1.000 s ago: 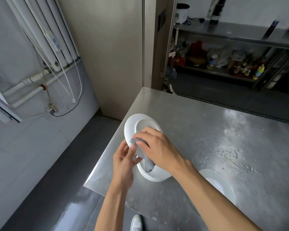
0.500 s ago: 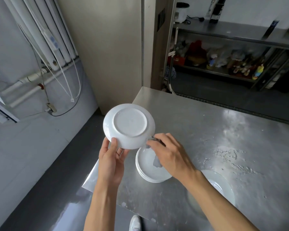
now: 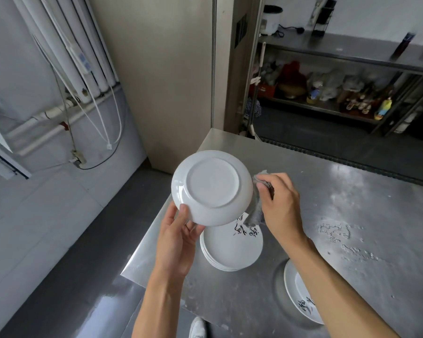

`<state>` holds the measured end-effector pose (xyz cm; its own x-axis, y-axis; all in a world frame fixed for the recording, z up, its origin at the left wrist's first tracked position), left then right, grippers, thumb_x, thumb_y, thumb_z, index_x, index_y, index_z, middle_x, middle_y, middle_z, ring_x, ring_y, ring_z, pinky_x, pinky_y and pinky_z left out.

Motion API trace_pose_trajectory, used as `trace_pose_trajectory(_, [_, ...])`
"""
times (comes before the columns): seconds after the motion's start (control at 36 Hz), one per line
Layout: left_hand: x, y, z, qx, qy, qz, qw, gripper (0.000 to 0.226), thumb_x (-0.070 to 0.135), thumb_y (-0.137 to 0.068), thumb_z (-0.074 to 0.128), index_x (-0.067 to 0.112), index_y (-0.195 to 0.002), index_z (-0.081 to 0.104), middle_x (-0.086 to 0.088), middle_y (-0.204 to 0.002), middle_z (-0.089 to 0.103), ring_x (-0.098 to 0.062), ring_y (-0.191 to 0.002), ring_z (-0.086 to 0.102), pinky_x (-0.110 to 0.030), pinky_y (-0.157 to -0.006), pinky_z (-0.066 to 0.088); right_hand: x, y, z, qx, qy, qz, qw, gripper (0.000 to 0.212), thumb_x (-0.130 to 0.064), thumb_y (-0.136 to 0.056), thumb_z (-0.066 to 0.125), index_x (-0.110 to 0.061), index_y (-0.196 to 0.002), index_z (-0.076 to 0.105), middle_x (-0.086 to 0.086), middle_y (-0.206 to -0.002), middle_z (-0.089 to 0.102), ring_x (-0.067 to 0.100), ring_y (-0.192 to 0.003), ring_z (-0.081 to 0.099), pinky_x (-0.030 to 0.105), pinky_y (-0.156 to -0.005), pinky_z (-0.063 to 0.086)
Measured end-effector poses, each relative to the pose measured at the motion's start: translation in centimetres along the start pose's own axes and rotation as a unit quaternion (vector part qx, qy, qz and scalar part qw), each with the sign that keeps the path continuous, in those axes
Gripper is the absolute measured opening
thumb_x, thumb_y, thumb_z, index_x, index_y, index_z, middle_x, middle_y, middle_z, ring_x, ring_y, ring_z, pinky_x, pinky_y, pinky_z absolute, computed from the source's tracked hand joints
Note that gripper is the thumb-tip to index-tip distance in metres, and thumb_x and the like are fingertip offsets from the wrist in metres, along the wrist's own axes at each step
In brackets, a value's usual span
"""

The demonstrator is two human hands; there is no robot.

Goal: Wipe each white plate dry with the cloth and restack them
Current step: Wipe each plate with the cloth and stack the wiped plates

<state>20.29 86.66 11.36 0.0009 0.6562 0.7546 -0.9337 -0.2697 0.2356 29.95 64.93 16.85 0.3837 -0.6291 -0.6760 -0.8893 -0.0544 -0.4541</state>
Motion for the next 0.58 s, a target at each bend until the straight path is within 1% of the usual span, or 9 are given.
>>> trace_pose_trajectory(0.08, [-0.1,-0.1,-0.1,0.004,-0.005,0.005,1.0,0.043,0.025,-0.101,0.059,0.015,-0.142,0.062,-0.003,-0.123,0.073,-0.015,-0.097,0.073,-0.035,-0.092,0.061,0.5,-0.1,0.1,0.012,-0.013,0.04,0.999,0.015,-0.01,-0.097,0.062,-0.014,-0.109,0.071,-0.001,-0.105,0.058,0.008,-0.092,0.058,0.004,-0.083,0.037])
trace_pose_trajectory(0.19, [0.0,-0.2,-0.3,0.007,-0.013,0.006,1.0,0.042,0.026,-0.098,0.061,0.018,-0.14,0.064,-0.001,-0.117,0.074,-0.014,-0.092,0.073,-0.033,-0.088,0.062,0.4,-0.2,0.0,0.016,-0.027,0.041,0.999,0.016,-0.011,-0.097,0.062,-0.014,-0.111,0.07,-0.004,-0.106,0.058,-0.005,-0.089,0.056,0.003,-0.081,0.038])
trace_pose_trajectory(0.28, [-0.2,-0.2,-0.4,0.003,-0.017,0.004,1.0,0.036,0.025,-0.098,0.061,0.023,-0.132,0.07,-0.001,-0.111,0.073,-0.014,-0.086,0.071,-0.032,-0.085,0.062,-0.3,-0.2,0.7,-0.035,-0.03,0.003,0.999,0.018,-0.01,-0.097,0.065,-0.013,-0.114,0.07,-0.004,-0.108,0.06,-0.005,-0.095,0.057,0.007,-0.086,0.041])
trace_pose_trajectory(0.33, [-0.3,-0.1,-0.4,-0.003,-0.026,0.003,1.0,0.032,0.025,-0.096,0.061,0.026,-0.126,0.073,-0.002,-0.109,0.073,-0.017,-0.086,0.068,-0.033,-0.084,0.063,-0.5,-0.3,1.0,-0.057,-0.024,-0.007,0.998,0.02,-0.012,-0.097,0.065,-0.012,-0.117,0.069,-0.002,-0.112,0.061,0.004,-0.102,0.06,0.014,-0.092,0.045])
trace_pose_trajectory(0.39, [-0.2,-0.1,-0.4,-0.01,-0.041,0.003,0.999,0.032,0.025,-0.095,0.061,0.024,-0.125,0.072,-0.003,-0.106,0.073,-0.018,-0.083,0.068,-0.034,-0.082,0.063,-0.5,-0.5,1.0,-0.065,-0.021,-0.005,0.998,0.022,-0.013,-0.097,0.065,-0.011,-0.119,0.069,-0.001,-0.114,0.062,0.01,-0.106,0.061,0.023,-0.095,0.048])
trace_pose_trajectory(0.44, [0.0,0.1,-0.5,-0.021,-0.07,0.003,0.997,0.03,0.024,-0.097,0.064,0.022,-0.127,0.07,-0.004,-0.104,0.072,-0.018,-0.08,0.067,-0.039,-0.085,0.062,-0.8,-0.8,0.9,-0.069,-0.017,-0.007,0.997,0.024,-0.015,-0.098,0.064,-0.011,-0.121,0.069,-0.001,-0.116,0.062,0.012,-0.108,0.061,0.028,-0.096,0.05])
trace_pose_trajectory(0.47, [0.0,0.1,-0.6,-0.028,-0.087,0.001,0.996,0.028,0.024,-0.099,0.067,0.022,-0.127,0.07,-0.006,-0.106,0.072,-0.021,-0.083,0.066,-0.045,-0.089,0.06,-0.9,-1.0,0.8,-0.069,-0.016,-0.008,0.997,0.024,-0.015,-0.098,0.064,-0.011,-0.121,0.069,-0.001,-0.116,0.062,0.013,-0.108,0.061,0.029,-0.096,0.05])
trace_pose_trajectory(0.53, [-0.1,0.4,-0.6,-0.04,-0.118,-0.01,0.992,0.033,0.027,-0.096,0.066,0.024,-0.129,0.071,-0.012,-0.114,0.071,-0.029,-0.096,0.066,-0.055,-0.097,0.056,-1.3,-1.5,0.7,-0.071,-0.014,-0.008,0.997,0.024,-0.014,-0.098,0.063,-0.012,-0.121,0.07,-0.001,-0.116,0.063,0.013,-0.109,0.061,0.029,-0.097,0.05])
trace_pose_trajectory(0.58, [-0.4,0.7,-0.4,-0.053,-0.143,-0.021,0.988,0.037,0.028,-0.093,0.065,0.028,-0.13,0.072,-0.019,-0.123,0.071,-0.033,-0.105,0.068,-0.059,-0.098,0.057,-1.8,-2.0,0.9,-0.078,-0.008,-0.009,0.997,0.024,-0.014,-0.099,0.062,-0.014,-0.121,0.07,-0.003,-0.116,0.062,0.012,-0.108,0.059,0.028,-0.097,0.049])
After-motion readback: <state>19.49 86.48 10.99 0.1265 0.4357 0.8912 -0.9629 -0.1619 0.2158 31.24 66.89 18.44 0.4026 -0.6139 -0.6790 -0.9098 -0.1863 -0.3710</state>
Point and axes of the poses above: each hand's wrist, its own y-axis away from the middle knuckle, its own z-axis out of the palm, x = y × z, the point moved 5 cm from there along -y, towards the middle knuckle
